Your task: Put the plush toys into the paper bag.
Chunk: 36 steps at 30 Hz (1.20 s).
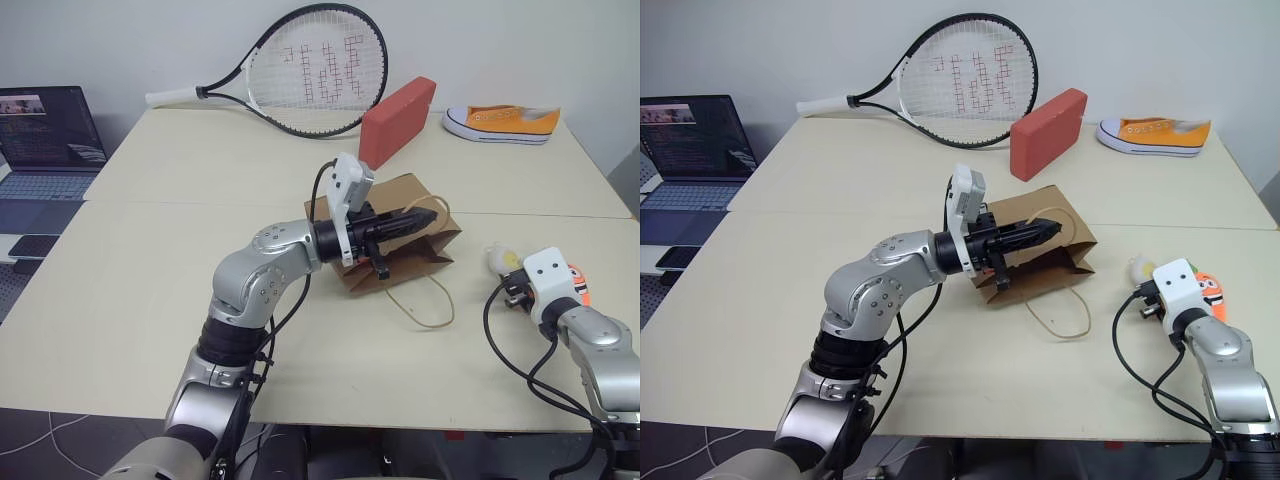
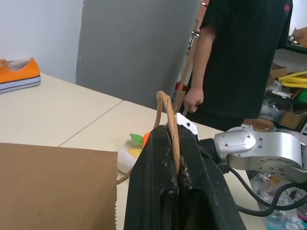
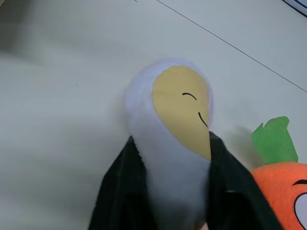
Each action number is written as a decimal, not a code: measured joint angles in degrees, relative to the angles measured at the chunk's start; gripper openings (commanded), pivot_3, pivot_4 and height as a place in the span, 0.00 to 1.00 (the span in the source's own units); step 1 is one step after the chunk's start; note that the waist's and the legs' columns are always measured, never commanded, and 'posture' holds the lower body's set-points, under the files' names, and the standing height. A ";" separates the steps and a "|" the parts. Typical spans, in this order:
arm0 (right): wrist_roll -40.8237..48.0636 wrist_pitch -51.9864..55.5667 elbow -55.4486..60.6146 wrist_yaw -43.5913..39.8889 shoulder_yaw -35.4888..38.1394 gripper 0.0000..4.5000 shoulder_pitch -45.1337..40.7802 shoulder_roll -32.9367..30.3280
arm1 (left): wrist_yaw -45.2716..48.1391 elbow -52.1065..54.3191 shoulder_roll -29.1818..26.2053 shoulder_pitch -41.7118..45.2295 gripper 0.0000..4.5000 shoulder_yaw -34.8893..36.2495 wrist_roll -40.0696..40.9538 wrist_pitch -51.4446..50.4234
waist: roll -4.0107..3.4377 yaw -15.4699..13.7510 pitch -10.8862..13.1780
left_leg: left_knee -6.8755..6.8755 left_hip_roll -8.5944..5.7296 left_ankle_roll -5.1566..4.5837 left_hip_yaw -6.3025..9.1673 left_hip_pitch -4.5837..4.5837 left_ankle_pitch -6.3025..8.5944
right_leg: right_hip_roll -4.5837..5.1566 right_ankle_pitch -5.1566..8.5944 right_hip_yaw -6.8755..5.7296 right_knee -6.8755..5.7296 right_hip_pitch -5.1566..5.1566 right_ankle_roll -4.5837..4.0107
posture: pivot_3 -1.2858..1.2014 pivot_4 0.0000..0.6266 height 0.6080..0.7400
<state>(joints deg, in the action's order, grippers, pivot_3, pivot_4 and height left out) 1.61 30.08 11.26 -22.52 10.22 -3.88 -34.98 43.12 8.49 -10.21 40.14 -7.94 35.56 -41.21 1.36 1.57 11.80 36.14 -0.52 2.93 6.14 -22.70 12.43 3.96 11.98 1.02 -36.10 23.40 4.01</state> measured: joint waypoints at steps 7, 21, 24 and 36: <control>9.27 6.06 11.09 -10.17 5.96 0.01 2.04 -7.64 | 0.07 -1.75 0.24 0.23 0.00 1.55 0.79 -0.94 | -0.06 -0.04 -0.01 | 0.00 -0.02 0.00 0.02 -0.02 0.00 | 0.00 -0.03 0.00 0.00 0.00 0.06 | 0.52 0.24 1.00; 30.50 28.09 31.35 -12.27 4.05 0.01 -1.84 -7.60 | 1.32 -4.41 0.98 0.17 0.00 0.35 0.86 -1.08 | -0.02 -0.11 -0.01 | 0.01 0.03 0.00 0.08 0.00 0.00 | -0.04 0.02 -0.06 0.04 -0.06 -0.03 | 0.52 0.24 1.00; 28.92 27.77 30.50 -8.54 -2.20 0.01 -2.43 -3.13 | 1.25 -4.46 1.53 0.23 0.00 1.06 1.91 -1.73 | -0.03 -0.05 -0.01 | 0.01 0.03 0.00 0.07 -0.01 0.00 | -0.04 0.01 -0.06 0.04 -0.05 -0.01 | 0.52 0.24 1.00; 21.50 22.89 19.71 6.67 -10.49 0.01 -9.54 16.09 | 0.75 -3.12 1.51 0.41 0.00 3.93 7.53 -7.24 | -0.04 0.06 -0.01 | -0.03 0.04 0.00 0.11 0.00 0.00 | -0.06 -0.10 -0.07 -0.01 0.01 0.15 | 0.52 0.24 1.00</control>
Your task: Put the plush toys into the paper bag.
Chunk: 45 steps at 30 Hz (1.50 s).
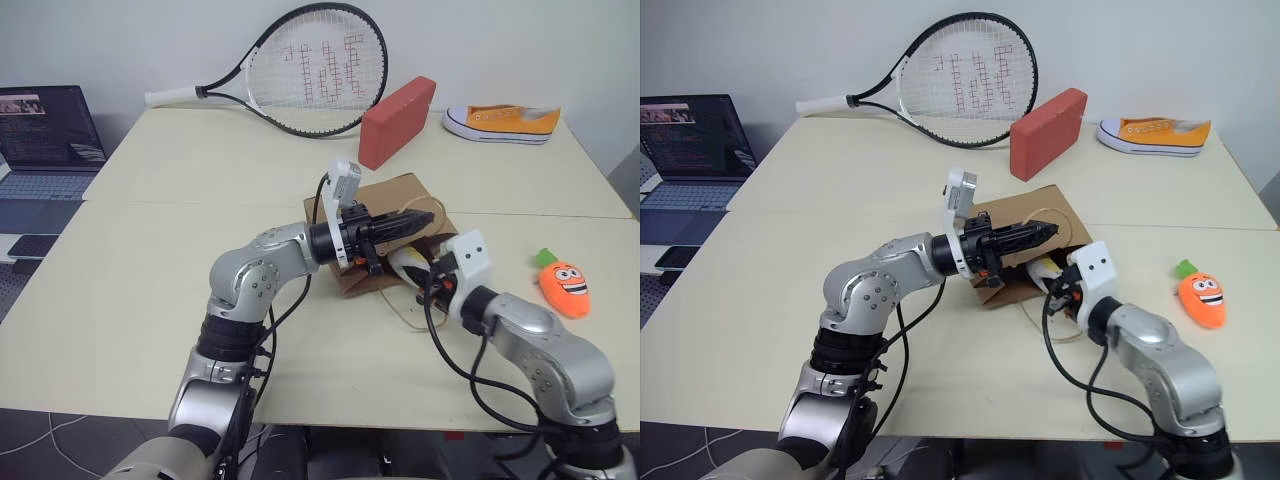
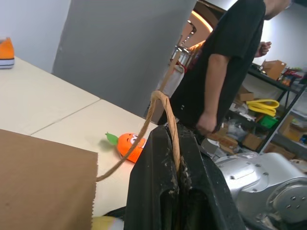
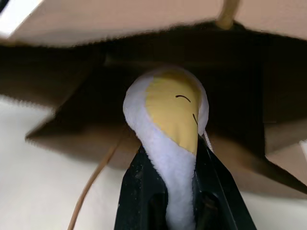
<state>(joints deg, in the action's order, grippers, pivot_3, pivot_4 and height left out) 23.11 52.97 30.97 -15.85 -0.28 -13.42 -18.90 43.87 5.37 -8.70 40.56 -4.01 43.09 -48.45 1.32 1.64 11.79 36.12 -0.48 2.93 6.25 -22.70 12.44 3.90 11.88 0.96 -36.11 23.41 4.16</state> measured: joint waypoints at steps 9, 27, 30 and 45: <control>1.11 0.85 -8.48 7.17 1.78 0.01 -5.91 14.34 | -1.52 0.09 0.10 0.58 0.00 1.19 2.54 -2.20 | -0.02 0.13 -0.01 | -0.01 0.02 0.00 0.01 -0.04 0.00 | -0.05 -0.06 0.00 0.00 0.07 -0.16 | 0.52 0.24 1.00; 6.50 4.86 -11.39 4.98 0.41 0.01 -8.38 17.39 | 1.30 -3.21 -3.42 2.60 0.00 3.41 3.26 -1.47 | -0.05 0.26 -0.02 | -0.04 0.09 0.00 0.00 -0.03 0.00 | -0.13 -0.03 0.01 -0.01 0.10 -0.24 | 0.52 0.24 1.00; 6.27 4.69 -12.24 4.79 -1.13 0.01 -8.53 17.65 | 1.76 -3.65 -3.42 2.63 0.00 4.44 3.48 -1.16 | -0.05 0.25 -0.02 | -0.04 0.10 0.00 0.00 -0.03 0.00 | -0.13 -0.04 0.00 -0.01 0.10 -0.23 | 0.52 0.24 1.00; 0.98 -2.57 -14.22 5.57 -4.41 0.95 -8.32 15.89 | 4.05 -3.63 -5.07 1.97 0.00 3.85 3.52 -1.07 | -0.05 0.24 -0.01 | -0.05 0.09 0.00 0.00 -0.05 0.00 | -0.14 -0.03 0.01 -0.01 0.12 -0.25 | 0.52 0.24 1.00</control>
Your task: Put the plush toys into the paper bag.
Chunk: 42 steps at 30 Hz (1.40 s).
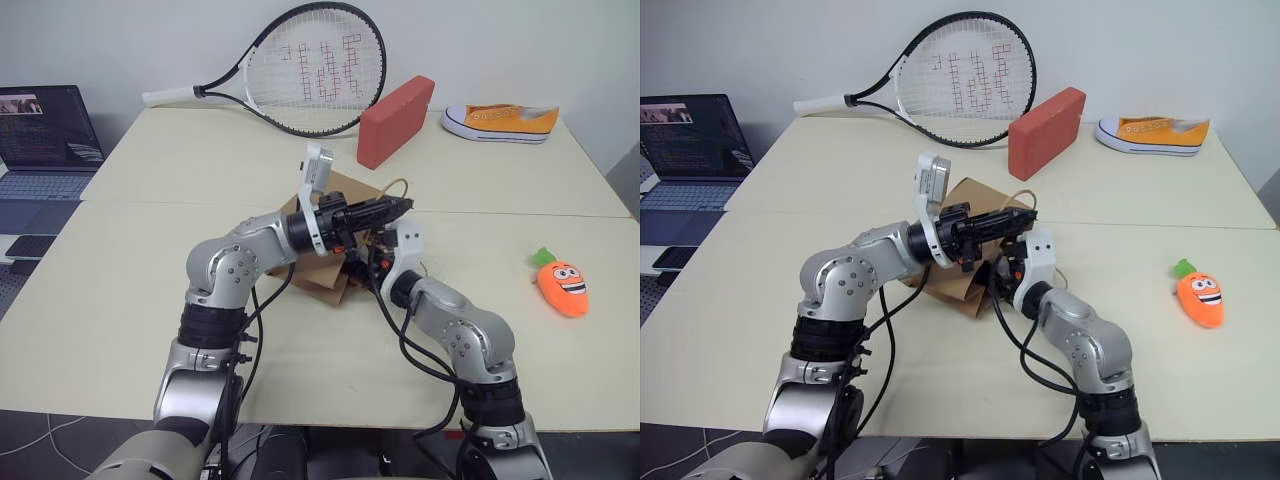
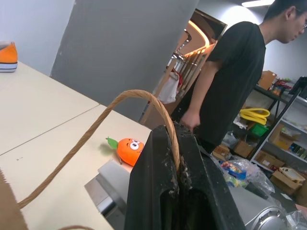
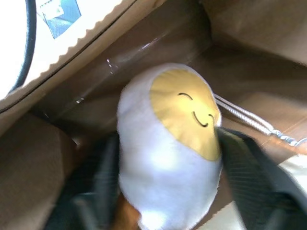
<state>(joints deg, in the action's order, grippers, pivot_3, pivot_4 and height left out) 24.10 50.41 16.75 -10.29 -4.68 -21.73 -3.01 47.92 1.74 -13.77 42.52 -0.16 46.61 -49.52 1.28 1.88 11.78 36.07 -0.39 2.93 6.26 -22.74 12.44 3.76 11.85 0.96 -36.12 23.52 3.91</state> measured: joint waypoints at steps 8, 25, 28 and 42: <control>-0.01 1.10 5.53 -6.35 -0.16 0.99 -0.08 -11.11 | 0.53 0.03 -0.68 -0.82 0.00 -0.74 -0.57 0.19 | 0.00 -0.03 0.00 | 0.00 0.00 0.00 -0.01 -0.01 0.00 | 0.00 0.03 0.01 0.01 0.00 -0.04 | 0.52 0.24 1.00; 4.26 -0.78 12.46 -23.66 22.05 0.99 10.68 -41.97 | 2.81 3.52 -5.00 -2.42 0.00 -0.02 0.63 -0.46 | 0.03 -0.42 0.01 | -0.01 0.00 -0.01 0.00 -0.10 0.01 | 0.01 0.04 -0.01 0.09 0.00 -0.05 | 0.52 0.24 1.00; 3.05 -1.94 11.14 -23.29 26.90 0.99 14.83 -43.37 | 2.96 4.85 -5.22 -3.68 0.00 -0.11 0.95 -1.08 | 0.02 -0.41 0.01 | 0.00 0.00 -0.01 -0.02 -0.08 0.01 | 0.01 0.05 0.01 0.08 -0.01 -0.06 | 0.52 0.24 1.00; -2.79 -5.71 -2.64 -21.49 36.07 0.99 25.91 -43.78 | 3.93 5.02 -8.17 -5.05 0.00 0.65 0.55 1.13 | 0.02 -0.21 0.01 | 0.05 0.00 -0.01 -0.14 -0.06 0.00 | 0.01 0.13 0.12 0.08 -0.02 -0.19 | 0.52 0.24 1.00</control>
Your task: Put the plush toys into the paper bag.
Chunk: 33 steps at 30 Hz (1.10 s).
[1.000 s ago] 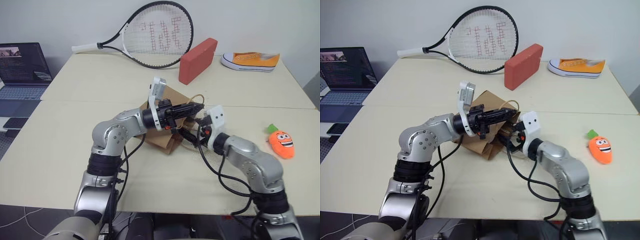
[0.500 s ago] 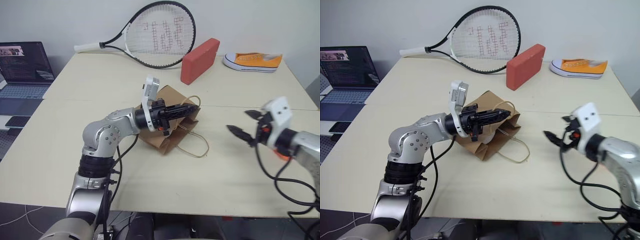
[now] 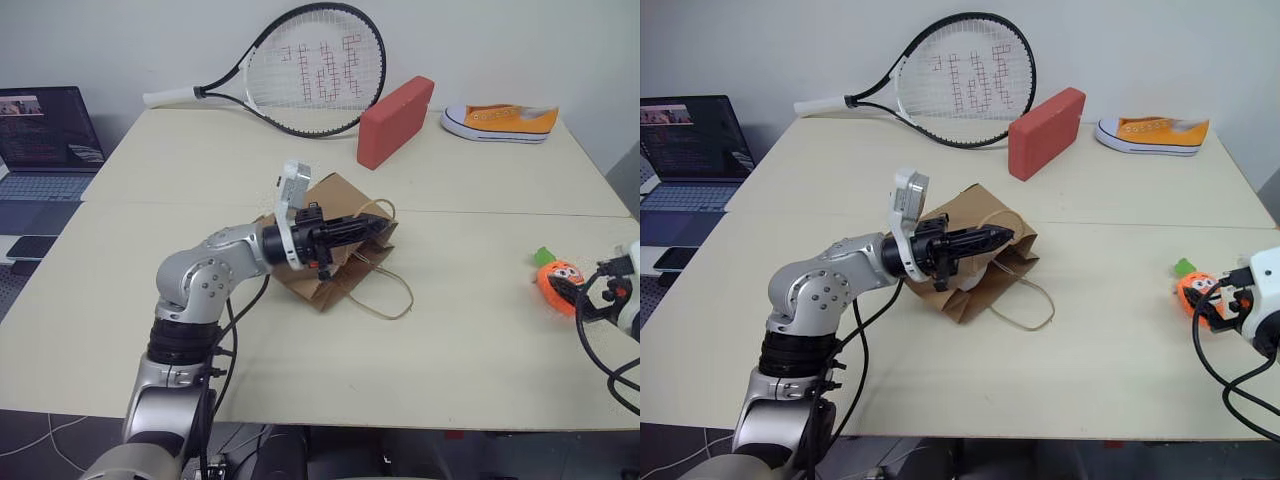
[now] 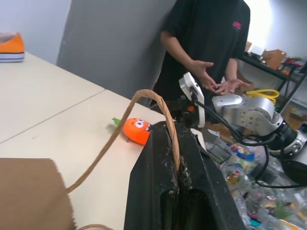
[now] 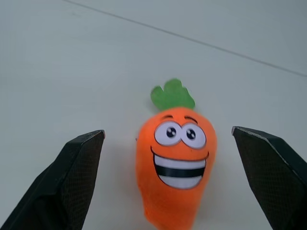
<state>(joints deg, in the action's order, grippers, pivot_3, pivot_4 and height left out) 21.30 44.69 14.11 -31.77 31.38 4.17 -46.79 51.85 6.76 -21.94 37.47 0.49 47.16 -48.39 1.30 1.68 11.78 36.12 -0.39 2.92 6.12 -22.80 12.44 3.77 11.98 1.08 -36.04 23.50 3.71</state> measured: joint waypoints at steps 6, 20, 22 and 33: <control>2.56 2.36 -10.25 -1.68 0.77 0.99 -4.77 0.32 | 0.10 0.72 -0.84 -1.15 0.00 -0.06 0.00 0.22 | 0.00 0.09 0.00 | 0.04 0.01 0.00 -0.04 0.06 0.00 | -0.01 0.00 0.03 0.00 -0.06 0.00 | 0.52 0.24 1.00; 3.85 0.23 -16.43 -4.52 -3.70 0.00 -7.75 0.55 | 1.20 0.42 -2.80 -0.78 0.00 -0.03 -0.40 0.69 | -0.02 0.05 0.00 | 0.02 0.00 0.00 -0.01 0.07 0.00 | -0.01 -0.06 0.03 0.00 -0.07 0.11 | 0.52 0.24 1.00; 3.56 -0.87 -15.51 -4.57 -4.04 0.00 -6.96 0.61 | 1.32 0.08 -2.95 -0.57 0.00 -0.03 -0.48 0.95 | -0.02 0.07 0.00 | 0.01 0.00 0.00 -0.02 0.08 0.00 | -0.01 -0.07 0.03 -0.01 -0.07 0.12 | 0.52 0.24 1.00; 13.70 6.95 14.38 -9.04 -10.28 0.00 -6.12 -2.04 | 2.76 -2.40 -3.67 1.93 0.00 -0.05 -0.90 1.29 | -0.02 0.01 0.00 | 0.03 0.03 0.00 0.04 0.06 0.00 | -0.04 -0.06 -0.02 -0.01 -0.07 0.10 | 0.52 0.24 1.00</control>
<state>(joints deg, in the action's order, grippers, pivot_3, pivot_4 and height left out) 35.01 51.65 28.49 -40.81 21.10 -1.95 -48.83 54.61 4.36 -25.61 39.40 0.44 46.26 -47.10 1.28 1.69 11.78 36.15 -0.36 2.92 6.16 -22.74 12.44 3.74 11.92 1.06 -36.04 23.43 3.82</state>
